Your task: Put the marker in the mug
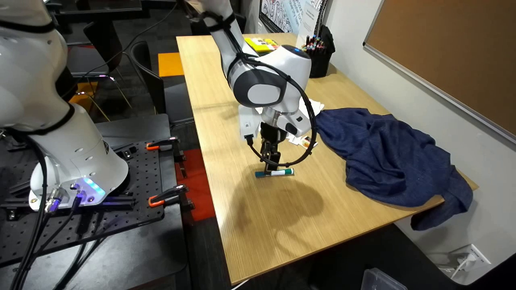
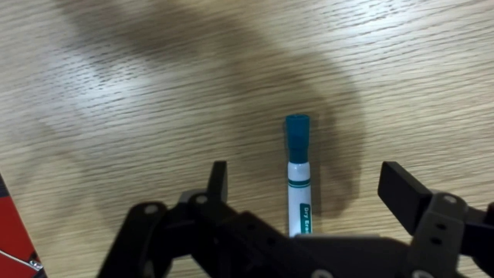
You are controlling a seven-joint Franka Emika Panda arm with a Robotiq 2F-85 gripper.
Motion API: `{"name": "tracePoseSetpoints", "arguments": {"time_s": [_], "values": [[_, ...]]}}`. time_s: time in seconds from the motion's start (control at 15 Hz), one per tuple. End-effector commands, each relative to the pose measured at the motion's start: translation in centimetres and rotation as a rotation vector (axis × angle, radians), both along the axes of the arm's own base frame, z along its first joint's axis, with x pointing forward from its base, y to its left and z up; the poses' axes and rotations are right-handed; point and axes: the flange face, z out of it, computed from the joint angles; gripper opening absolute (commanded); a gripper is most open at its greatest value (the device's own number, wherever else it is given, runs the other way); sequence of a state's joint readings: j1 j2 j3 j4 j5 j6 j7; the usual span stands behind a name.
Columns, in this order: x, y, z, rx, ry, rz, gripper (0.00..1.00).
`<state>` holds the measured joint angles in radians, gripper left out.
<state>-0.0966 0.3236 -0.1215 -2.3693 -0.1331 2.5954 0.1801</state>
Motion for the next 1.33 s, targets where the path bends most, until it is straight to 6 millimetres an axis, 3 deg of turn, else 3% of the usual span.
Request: {"name": "tracePoseSetpoints", "arguments": {"time_s": [0.0, 0.47, 1.27], "values": [[0.2, 0.2, 0.3, -0.003, -0.017, -0.01, 1.0], [1.9, 1.5, -0.1, -0.011, -0.108, -0.012, 1.0], [4.9, 0.3, -5.3, 0.004, -0.072, -0.032, 1.0]]}}
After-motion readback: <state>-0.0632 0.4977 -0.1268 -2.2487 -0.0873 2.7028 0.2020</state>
